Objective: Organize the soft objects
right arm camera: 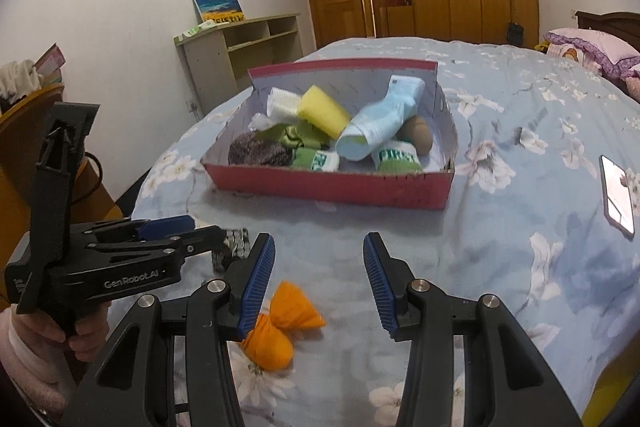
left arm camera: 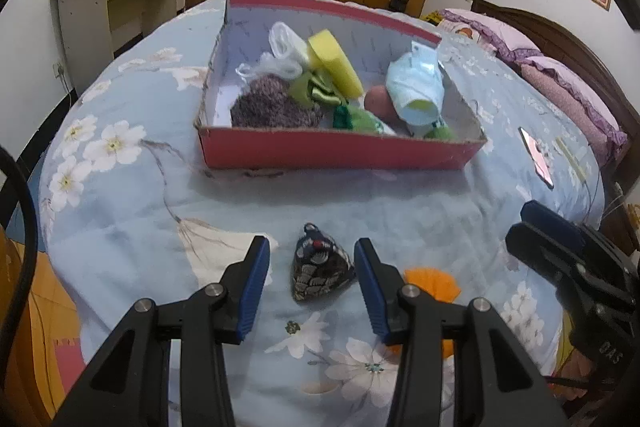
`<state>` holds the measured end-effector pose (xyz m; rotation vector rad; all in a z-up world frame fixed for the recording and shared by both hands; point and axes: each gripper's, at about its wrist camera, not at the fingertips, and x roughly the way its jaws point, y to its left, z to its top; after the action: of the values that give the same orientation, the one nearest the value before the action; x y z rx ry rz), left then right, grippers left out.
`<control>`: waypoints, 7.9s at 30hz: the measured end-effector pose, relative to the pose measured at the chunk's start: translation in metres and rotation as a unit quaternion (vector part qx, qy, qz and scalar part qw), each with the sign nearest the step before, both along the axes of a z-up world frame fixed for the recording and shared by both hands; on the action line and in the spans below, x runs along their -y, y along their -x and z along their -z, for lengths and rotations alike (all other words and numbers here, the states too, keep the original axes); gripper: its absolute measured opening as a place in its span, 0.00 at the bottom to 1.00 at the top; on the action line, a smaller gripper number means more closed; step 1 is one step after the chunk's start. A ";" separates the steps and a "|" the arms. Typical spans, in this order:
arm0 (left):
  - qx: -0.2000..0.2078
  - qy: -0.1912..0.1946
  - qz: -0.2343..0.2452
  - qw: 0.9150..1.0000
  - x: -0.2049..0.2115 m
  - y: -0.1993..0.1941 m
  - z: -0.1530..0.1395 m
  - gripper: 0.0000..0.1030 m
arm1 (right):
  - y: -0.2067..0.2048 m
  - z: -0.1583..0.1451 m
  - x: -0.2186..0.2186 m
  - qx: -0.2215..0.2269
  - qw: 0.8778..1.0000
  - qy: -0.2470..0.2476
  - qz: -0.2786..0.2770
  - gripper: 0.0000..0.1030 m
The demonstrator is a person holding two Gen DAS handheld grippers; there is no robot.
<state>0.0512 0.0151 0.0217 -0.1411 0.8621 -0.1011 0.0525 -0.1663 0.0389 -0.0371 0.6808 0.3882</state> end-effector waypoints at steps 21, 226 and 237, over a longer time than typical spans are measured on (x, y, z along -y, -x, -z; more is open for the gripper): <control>-0.016 0.005 0.005 1.000 0.008 -0.009 0.028 0.45 | 0.012 0.040 -0.016 -0.066 0.997 0.009 -0.030 0.46; 0.008 -0.045 -0.056 0.997 0.020 -0.050 0.028 0.49 | -0.066 0.046 0.006 -0.013 0.996 0.026 0.080 0.47; 0.005 -0.054 -0.057 0.997 0.025 -0.052 0.045 0.52 | -0.075 0.067 0.009 -0.041 0.994 0.032 0.099 0.47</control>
<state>0.1031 -0.0103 -0.0228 -0.0889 0.8461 0.0520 0.1274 -0.1756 -0.0281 -0.0138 0.7708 0.1771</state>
